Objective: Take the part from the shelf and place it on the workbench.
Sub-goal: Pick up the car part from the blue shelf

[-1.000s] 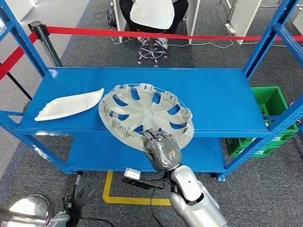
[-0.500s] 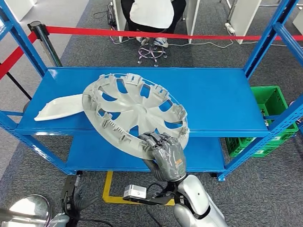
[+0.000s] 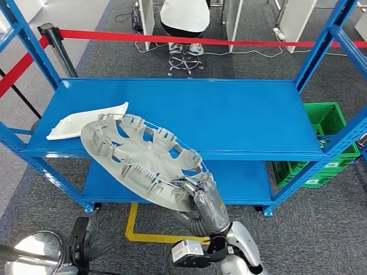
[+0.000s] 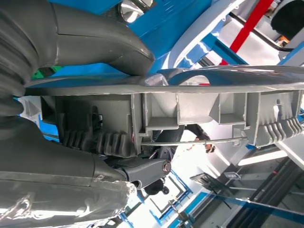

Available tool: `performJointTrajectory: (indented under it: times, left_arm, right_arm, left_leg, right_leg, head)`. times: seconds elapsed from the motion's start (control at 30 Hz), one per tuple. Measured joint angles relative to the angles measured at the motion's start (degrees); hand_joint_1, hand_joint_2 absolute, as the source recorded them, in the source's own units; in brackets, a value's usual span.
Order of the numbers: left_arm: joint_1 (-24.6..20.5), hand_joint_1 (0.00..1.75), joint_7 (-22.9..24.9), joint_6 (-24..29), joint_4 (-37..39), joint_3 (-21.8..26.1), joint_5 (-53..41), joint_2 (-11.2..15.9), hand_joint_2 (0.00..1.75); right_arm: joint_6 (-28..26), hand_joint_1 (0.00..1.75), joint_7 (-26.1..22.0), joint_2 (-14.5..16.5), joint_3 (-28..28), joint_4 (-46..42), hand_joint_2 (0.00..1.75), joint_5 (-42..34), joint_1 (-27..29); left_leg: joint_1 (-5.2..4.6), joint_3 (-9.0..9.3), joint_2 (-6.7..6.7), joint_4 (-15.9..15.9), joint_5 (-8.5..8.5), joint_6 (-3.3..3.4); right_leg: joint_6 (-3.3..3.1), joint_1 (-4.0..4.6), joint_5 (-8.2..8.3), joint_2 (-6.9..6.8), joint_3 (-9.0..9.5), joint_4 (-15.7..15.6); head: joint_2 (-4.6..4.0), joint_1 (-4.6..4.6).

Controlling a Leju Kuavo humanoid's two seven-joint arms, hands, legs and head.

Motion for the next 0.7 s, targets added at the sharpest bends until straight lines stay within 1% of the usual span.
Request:
performJointTrajectory:
  times: [0.03,0.07,0.1,0.13,0.17,0.2,0.23,0.27,0.3,0.33,0.37,0.4,0.43,0.47,0.5,0.53,0.57,0.6,0.63,0.67,0.7]
  left_arm:
    - [0.31,0.0,-0.22,-0.27,0.0,0.0,-0.22,0.4,1.75]
    - [0.57,0.0,-0.4,-0.5,0.0,0.0,-0.38,0.8,1.75]
    - [0.83,0.0,-0.51,-0.66,0.0,0.0,-0.48,1.13,1.75]
    - [1.05,0.0,-0.54,-0.74,0.0,0.0,-0.5,1.38,1.75]
    - [1.26,0.0,-0.56,-0.78,0.0,0.0,-0.5,1.58,1.75]
    - [1.46,0.0,-0.56,-0.79,0.0,-0.01,-0.5,1.73,1.75]
    - [1.58,0.0,-0.57,-0.78,0.0,-0.01,-0.5,1.86,1.75]
    - [1.64,0.0,-0.57,-0.78,0.0,-0.02,-0.52,1.94,1.75]
    - [1.66,0.0,-0.58,-0.79,0.0,-0.02,-0.56,2.04,1.75]
    - [1.71,0.0,-0.65,-0.84,0.0,-0.03,-0.66,2.16,1.75]
    - [1.82,0.0,-0.78,-0.96,0.0,-0.04,-0.85,2.32,1.75]
    - [1.98,0.0,-1.03,-1.16,0.0,-0.08,-1.12,2.56,1.75]
    - [2.19,0.0,-1.42,-1.46,0.0,-0.14,-1.45,2.9,1.75]
    - [2.37,0.0,-1.87,-1.8,0.0,-0.2,-1.85,3.35,1.75]
    - [2.52,0.0,-2.39,-2.15,0.0,-0.28,-2.31,3.82,1.75]
    - [2.67,0.0,-2.95,-2.48,0.01,-0.37,-2.83,4.37,1.75]
    - [2.93,0.0,-3.51,-2.79,0.02,-0.53,-3.44,4.88,1.75]
    - [3.36,0.0,-4.02,-3.09,0.05,-0.77,-4.04,5.39,1.75]
    - [4.03,0.0,-4.47,-3.36,0.09,-1.03,-4.59,6.0,1.75]
    - [4.81,0.0,-4.86,-3.65,0.16,-1.28,-5.13,6.6,1.75]
    - [5.6,0.0,-5.15,-3.92,0.23,-1.51,-5.61,7.2,1.75]
  right_arm:
    - [0.06,1.75,-0.3,-0.04,-0.1,-0.14,1.75,-0.04,0.28]
    - [0.1,1.75,-0.51,-0.08,-0.19,-0.25,1.75,-0.1,0.55]
    - [0.13,1.75,-0.64,-0.11,-0.27,-0.32,1.75,-0.15,0.86]
    - [0.15,1.75,-0.72,-0.14,-0.37,-0.36,1.75,-0.19,1.08]
    - [0.18,1.75,-0.75,-0.15,-0.44,-0.35,1.75,-0.22,1.25]
    - [0.2,1.75,-0.79,-0.16,-0.5,-0.35,1.75,-0.23,1.36]
    - [0.21,1.75,-0.8,-0.16,-0.57,-0.35,1.75,-0.24,1.43]
    - [0.21,1.75,-0.81,-0.16,-0.66,-0.35,1.75,-0.25,1.48]
    - [0.21,1.75,-0.83,-0.16,-0.76,-0.35,1.75,-0.26,1.55]
    - [0.21,1.75,-0.84,-0.16,-0.89,-0.35,1.75,-0.26,1.66]
    - [0.21,1.75,-0.86,-0.16,-1.02,-0.35,1.75,-0.27,1.8]
    - [0.17,1.75,-0.95,-0.16,-1.15,-0.35,1.75,-0.27,1.98]
    - [0.12,1.75,-1.12,-0.16,-1.27,-0.35,1.75,-0.32,2.19]
    - [0.04,1.75,-1.38,-0.16,-1.38,-0.35,1.75,-0.41,2.39]
    - [-0.05,1.75,-1.71,-0.16,-1.52,-0.36,1.75,-0.55,2.6]
    - [-0.15,1.75,-2.08,-0.16,-1.68,-0.37,1.75,-0.83,2.79]
    - [-0.28,1.75,-2.49,-0.16,-1.87,-0.37,1.75,-1.22,3.01]
    - [-0.43,1.75,-2.91,-0.17,-2.1,-0.36,1.75,-1.73,3.29]
    - [-0.59,1.75,-3.31,-0.18,-2.32,-0.35,1.75,-2.26,3.62]
    - [-0.77,1.75,-3.66,-0.21,-2.55,-0.32,1.75,-2.74,4.09]
    - [-0.95,1.75,-3.91,-0.24,-2.77,-0.28,1.75,-3.11,4.59]
  left_leg:
    - [0.02,-0.13,-0.02,0.11,0.23,-0.38]
    - [0.01,-0.21,-0.05,0.17,0.48,-0.78]
    - [0.01,-0.25,-0.08,0.09,0.78,-1.19]
    - [0.07,-0.32,-0.12,0.05,1.07,-1.59]
    - [0.15,-0.54,-0.15,0.14,0.84,-1.98]
    - [0.22,-0.99,-0.15,0.87,-0.31,-2.29]
    - [0.26,-1.8,-0.16,2.79,-2.45,-2.52]
    - [0.28,-2.9,-0.15,5.82,-5.31,-2.68]
    - [0.28,-4.08,-0.15,9.65,-8.12,-2.8]
    - [0.28,-4.97,-0.15,13.31,-10.1,-2.9]
    - [0.29,-5.19,-0.15,15.74,-10.85,-2.95]
    - [0.3,-4.5,-0.15,16.44,-10.43,-2.96]
    - [0.33,-2.76,-0.15,15.15,-9.19,-2.95]
    - [0.39,-0.09,-0.15,12.25,-7.92,-2.94]
    - [0.43,3.2,-0.16,8.25,-7.46,-2.94]
    - [0.41,5.94,-0.27,4.59,-7.57,-2.78]
    - [0.35,7.73,-0.38,1.88,-8.01,-2.52]
    - [0.17,8.5,-0.48,0.34,-8.34,-2.11]
    - [0.01,8.22,-0.53,-0.02,-8.05,-1.55]
    - [-0.08,7.85,-0.36,-0.14,-7.49,-1.02]
    - [-0.13,7.44,-0.21,-0.19,-6.88,-0.46]
  right_leg:
    - [-0.25,0.1,0.27,0.1,1.66,-2.39]
    - [-0.62,0.24,0.18,0.26,2.1,-3.17]
    - [-1.09,0.41,0.57,0.43,1.83,-2.87]
    - [-1.57,0.39,0.74,0.45,1.48,-2.97]
    - [-2.14,0.35,1.07,0.43,1.13,-3.03]
    - [-2.7,0.29,1.57,0.38,0.69,-3.13]
    - [-3.16,0.2,2.15,0.33,0.12,-3.26]
    - [-3.44,0.18,2.73,0.29,-0.51,-3.29]
    - [-3.57,0.21,3.32,0.28,-1.24,-3.29]
    - [-3.59,0.24,3.9,0.26,-2.01,-3.28]
    - [-3.58,0.26,4.51,0.24,-2.79,-3.27]
    - [-3.52,0.25,5.13,0.22,-3.58,-3.26]
    - [-3.39,0.23,5.76,0.22,-4.37,-3.25]
    - [-3.18,0.2,6.37,0.25,-5.05,-3.23]
    - [-2.89,0.27,6.92,0.29,-5.64,-3.18]
    - [-2.55,0.35,7.46,0.32,-6.03,-3.15]
    - [-2.19,0.42,8.03,0.31,-6.21,-3.25]
    - [-1.81,0.43,8.68,0.27,-6.27,-3.54]
    - [-1.42,0.32,9.42,0.27,-6.23,-3.97]
    - [-1.08,0.16,9.68,0.25,-6.3,-4.29]
    - [-0.8,0.03,8.87,0.19,-6.58,-3.97]
  head:
    - [0.0,0.0]
    - [0.0,-0.04]
    - [0.0,-0.09]
    - [0.0,-0.09]
    - [0.0,-0.15]
    - [0.0,-0.21]
    - [0.0,-0.26]
    - [0.0,-0.33]
    - [0.0,-0.35]
    - [0.0,-0.36]
    - [0.0,-0.35]
    - [0.0,-0.34]
    - [0.0,-0.36]
    - [0.0,-0.36]
    - [0.0,-0.4]
    - [0.0,-0.36]
    - [0.0,-0.32]
    - [0.01,-0.28]
    - [0.01,-0.2]
    - [0.01,-0.19]
    - [0.01,-0.11]
